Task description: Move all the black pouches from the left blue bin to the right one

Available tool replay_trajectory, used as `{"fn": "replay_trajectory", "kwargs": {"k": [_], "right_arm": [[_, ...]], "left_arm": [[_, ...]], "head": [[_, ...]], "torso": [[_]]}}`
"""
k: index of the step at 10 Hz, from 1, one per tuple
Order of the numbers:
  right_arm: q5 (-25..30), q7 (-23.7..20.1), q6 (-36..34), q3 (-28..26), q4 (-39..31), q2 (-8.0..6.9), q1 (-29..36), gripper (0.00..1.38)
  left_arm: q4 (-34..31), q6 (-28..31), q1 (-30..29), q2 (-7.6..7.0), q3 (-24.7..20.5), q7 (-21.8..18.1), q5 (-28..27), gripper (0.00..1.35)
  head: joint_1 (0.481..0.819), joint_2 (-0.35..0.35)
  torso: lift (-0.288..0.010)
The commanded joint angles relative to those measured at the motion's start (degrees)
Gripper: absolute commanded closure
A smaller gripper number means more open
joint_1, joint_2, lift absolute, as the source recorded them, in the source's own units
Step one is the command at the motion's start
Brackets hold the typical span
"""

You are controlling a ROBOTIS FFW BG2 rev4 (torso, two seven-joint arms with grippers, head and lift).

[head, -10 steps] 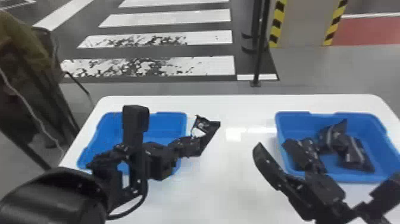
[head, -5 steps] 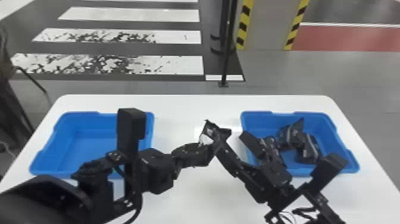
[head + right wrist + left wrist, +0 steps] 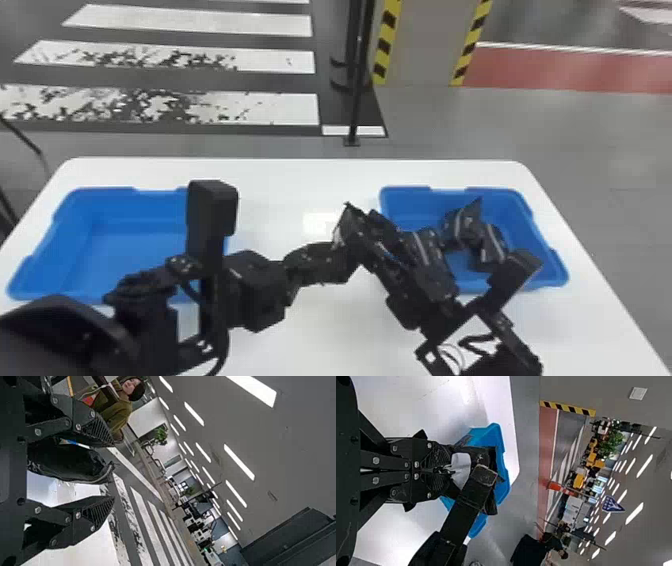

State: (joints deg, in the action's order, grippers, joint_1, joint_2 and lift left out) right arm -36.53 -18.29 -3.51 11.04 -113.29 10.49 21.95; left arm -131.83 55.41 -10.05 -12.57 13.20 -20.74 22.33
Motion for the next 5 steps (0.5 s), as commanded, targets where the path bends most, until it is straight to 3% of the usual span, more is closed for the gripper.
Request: {"fn": "replay_trajectory", "kwargs": {"k": [1, 2, 3, 5], "right_arm": [[-1.5, -0.1, 0.0, 0.8, 0.2, 0.06, 0.0, 1.28], [-2.0, -0.1, 0.0, 1.4, 0.0, 0.15, 0.0, 1.28], [-2.2, -0.3, 0.0, 1.8, 0.0, 0.15, 0.1, 1.28], [-2.9, -0.3, 0.0, 1.0, 0.3, 0.15, -0.2, 1.28]], "left_arm": [[0.1, -0.1, 0.3, -0.09, -0.2, 0.0, 0.1, 1.21], [0.1, -0.6, 0.2, 0.0, -0.3, 0.0, 0.4, 1.21], [0.3, -1.1, 0.2, 0.0, -0.4, 0.1, 1.1, 1.13], [0.4, -1.6, -0.5, 0.09, -0.5, 0.2, 1.9, 0.42]], "head": [[0.695, -0.101], [0.695, -0.096], [0.695, -0.088], [0.695, -0.082]], "torso": [[-0.14], [-0.14], [-0.14], [-0.14]]}}
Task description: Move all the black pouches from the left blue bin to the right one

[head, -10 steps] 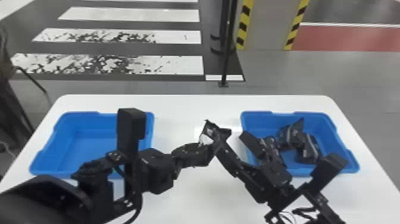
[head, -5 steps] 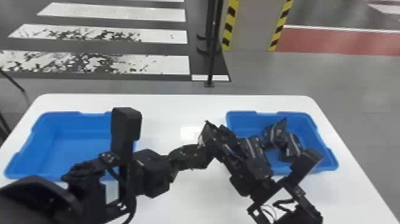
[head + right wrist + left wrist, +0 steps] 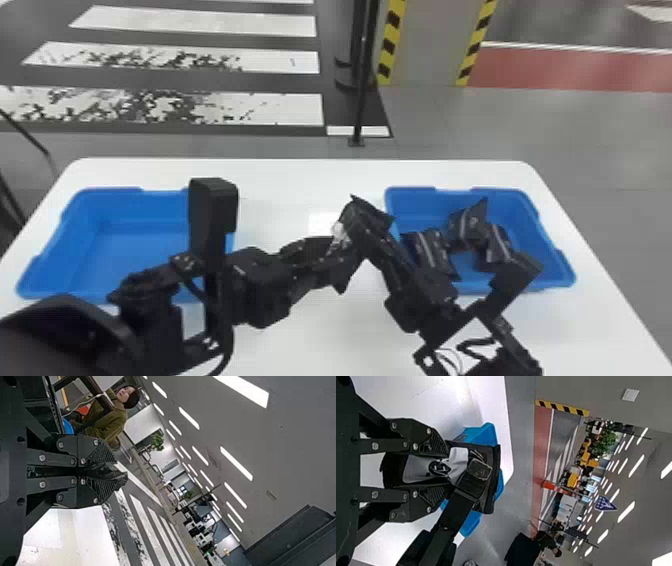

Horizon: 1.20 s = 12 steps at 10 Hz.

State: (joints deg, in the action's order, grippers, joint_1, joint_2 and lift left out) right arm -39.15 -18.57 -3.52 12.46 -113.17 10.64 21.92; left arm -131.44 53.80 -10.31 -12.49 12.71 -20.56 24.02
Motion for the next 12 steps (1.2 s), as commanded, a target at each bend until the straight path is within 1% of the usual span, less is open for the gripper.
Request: {"fn": "replay_trajectory", "kwargs": {"k": [1, 2, 3, 4, 5, 6, 7, 8, 9, 10, 11, 12], "right_arm": [[0.0, -0.1, 0.0, -2.6, 0.6, 0.0, -0.7, 1.28], [0.6, -0.1, 0.0, -6.2, 1.3, 0.0, -1.5, 1.28], [2.5, -0.1, 0.0, -11.0, 2.4, 0.0, -2.7, 1.28], [6.4, -0.7, -2.0, -16.8, 4.7, 0.09, -5.0, 1.28], [9.9, -1.8, -2.9, -21.6, 11.4, 0.52, -9.1, 1.28], [17.0, -3.2, -3.1, -27.0, 19.3, 0.96, -13.9, 1.28], [20.3, -3.4, -3.8, -29.7, 26.9, 1.14, -18.0, 1.28], [22.8, -3.3, -4.2, -32.0, 31.5, 1.05, -20.1, 1.2], [25.0, -2.6, -3.1, -33.4, 31.1, 0.44, -19.7, 0.63], [25.6, -1.9, -1.1, -33.5, 28.6, -0.35, -17.7, 0.12], [27.0, -1.0, 1.4, -33.5, 23.0, -1.67, -13.5, 0.07], [28.6, 0.5, 3.5, -33.6, 14.7, -3.69, -7.4, 0.15]], "left_arm": [[0.0, 0.3, -1.2, 0.01, -0.1, -0.1, 0.8, 0.18], [0.0, 0.5, -2.8, 0.01, -0.4, -0.5, 1.1, 0.11], [-0.4, 0.5, -4.5, 0.18, -1.3, -1.7, 1.2, 0.12], [-2.4, 0.3, -6.8, 0.45, -3.1, -2.5, 1.2, 0.12], [-5.2, -0.5, -10.2, 1.06, -6.0, -2.6, 1.0, 0.12], [-7.4, -1.2, -13.7, 2.29, -9.4, -2.7, 0.7, 0.12], [-9.7, -1.4, -17.0, 3.17, -12.8, -3.0, 0.2, 0.12], [-10.9, -1.4, -19.4, 3.88, -15.5, -3.7, -0.5, 0.12], [-12.4, -4.0, -21.8, 4.4, -17.6, -4.0, -1.4, 0.12], [-13.2, -8.4, -24.3, 4.93, -19.7, -4.0, -2.0, 0.12], [-13.3, -13.7, -26.4, 5.37, -21.7, -4.0, -2.4, 0.12], [-13.3, -20.5, -28.6, 5.98, -23.7, -4.0, -3.6, 0.12]], "head": [[0.695, -0.085], [0.695, -0.103], [0.695, -0.121], [0.695, -0.172], [0.695, -0.222], [0.695, -0.272], [0.695, -0.323], [0.695, -0.341], [0.695, -0.35], [0.695, -0.35], [0.695, -0.35], [0.695, -0.35]], "torso": [[-0.14], [-0.14], [-0.14], [-0.14], [-0.14], [-0.14], [-0.14], [-0.14], [-0.14], [-0.14], [-0.14], [-0.14]]}}
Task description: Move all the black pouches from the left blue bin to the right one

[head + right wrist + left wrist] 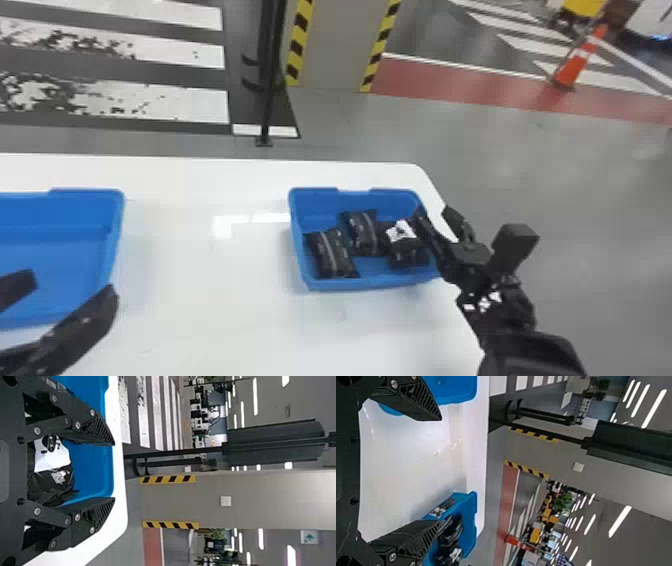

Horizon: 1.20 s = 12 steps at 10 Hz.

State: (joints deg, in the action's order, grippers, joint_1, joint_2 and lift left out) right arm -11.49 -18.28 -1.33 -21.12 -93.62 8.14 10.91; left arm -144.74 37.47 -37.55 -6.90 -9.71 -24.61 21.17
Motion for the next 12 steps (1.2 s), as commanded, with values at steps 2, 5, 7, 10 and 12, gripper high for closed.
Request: {"fn": "replay_trajectory", "kwargs": {"k": [2, 5, 7, 10, 12], "right_arm": [[4.4, 1.5, 4.3, -0.4, -21.1, -5.06, 16.2, 0.18], [6.2, 1.5, 10.6, 2.7, -38.4, -8.19, 35.6, 0.19], [6.0, 1.4, 13.0, 4.1, -41.7, -8.19, 42.2, 0.19], [2.9, -0.2, 13.3, 7.5, -36.4, -8.19, 39.0, 0.19], [2.2, -0.2, 13.3, 9.9, -35.0, -8.19, 37.0, 0.19]], "left_arm": [[0.0, -14.7, -5.5, 1.81, -5.3, 0.2, -1.8, 0.12], [2.9, -29.6, -10.4, 5.15, -9.3, 0.3, -8.4, 0.12], [6.9, -38.2, -13.9, 6.73, -9.9, 1.0, -9.1, 0.12], [11.5, -41.8, -11.5, 7.05, -9.6, 1.3, -8.0, 0.13], [11.5, -40.8, -10.1, 7.05, -9.8, 1.8, -7.8, 0.13]], "head": [[0.695, -0.292], [0.695, -0.163], [0.695, -0.059], [0.695, 0.008], [0.695, 0.044]], "torso": [[-0.14], [-0.14], [-0.14], [-0.14], [-0.14]]}}
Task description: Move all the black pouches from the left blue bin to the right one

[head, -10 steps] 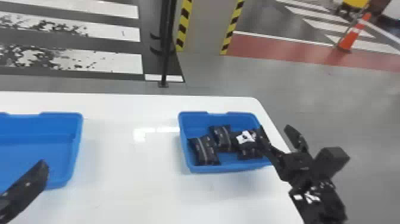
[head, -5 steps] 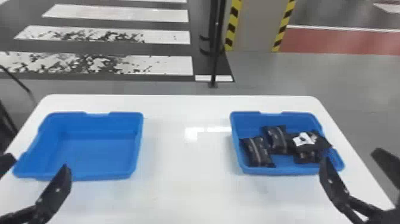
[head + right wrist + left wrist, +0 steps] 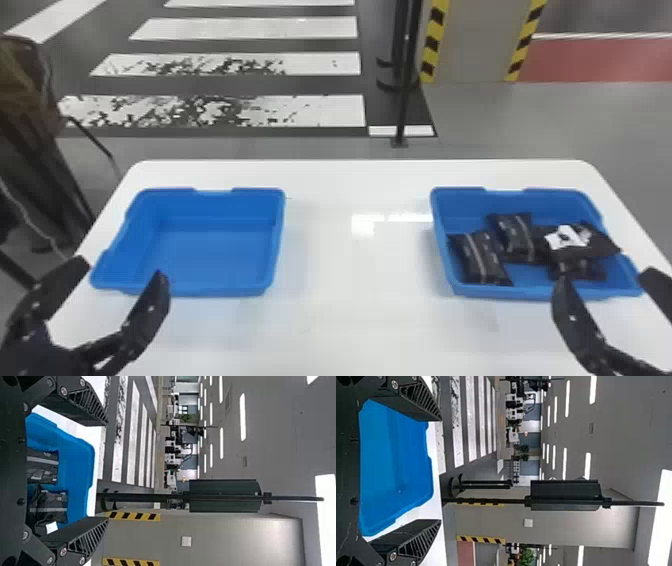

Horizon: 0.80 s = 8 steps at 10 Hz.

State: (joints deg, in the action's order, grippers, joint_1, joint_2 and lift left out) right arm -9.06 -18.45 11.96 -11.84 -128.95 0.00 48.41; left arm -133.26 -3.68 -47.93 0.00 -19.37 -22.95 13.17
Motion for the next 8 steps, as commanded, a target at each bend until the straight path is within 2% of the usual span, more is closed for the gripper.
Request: {"fn": "replay_trajectory", "kwargs": {"k": [1, 2, 5, 8], "right_arm": [[-0.3, 0.0, 0.0, 0.9, 0.6, -0.05, -0.7, 0.19], [-0.3, 0.0, 0.0, 1.0, 0.6, -0.05, -1.2, 0.19], [-0.7, 0.0, 0.0, 1.2, 0.6, -0.05, -1.7, 0.19], [-1.0, 0.0, 0.0, 1.6, 0.5, -0.05, -1.9, 0.19]], "left_arm": [[0.0, 0.4, 0.5, 0.15, -0.3, 0.2, 0.8, 0.13], [0.0, 1.1, 0.8, 0.15, -0.2, 0.2, 1.0, 0.13], [0.0, 1.8, 0.5, -1.05, 1.1, 0.2, 1.7, 0.13], [0.0, 2.4, 0.7, -0.79, 1.1, 0.2, 1.8, 0.13]], "head": [[0.695, 0.062], [0.695, 0.07], [0.695, 0.073], [0.695, 0.065]], "torso": [[-0.14], [-0.14], [-0.14], [-0.14]]}}
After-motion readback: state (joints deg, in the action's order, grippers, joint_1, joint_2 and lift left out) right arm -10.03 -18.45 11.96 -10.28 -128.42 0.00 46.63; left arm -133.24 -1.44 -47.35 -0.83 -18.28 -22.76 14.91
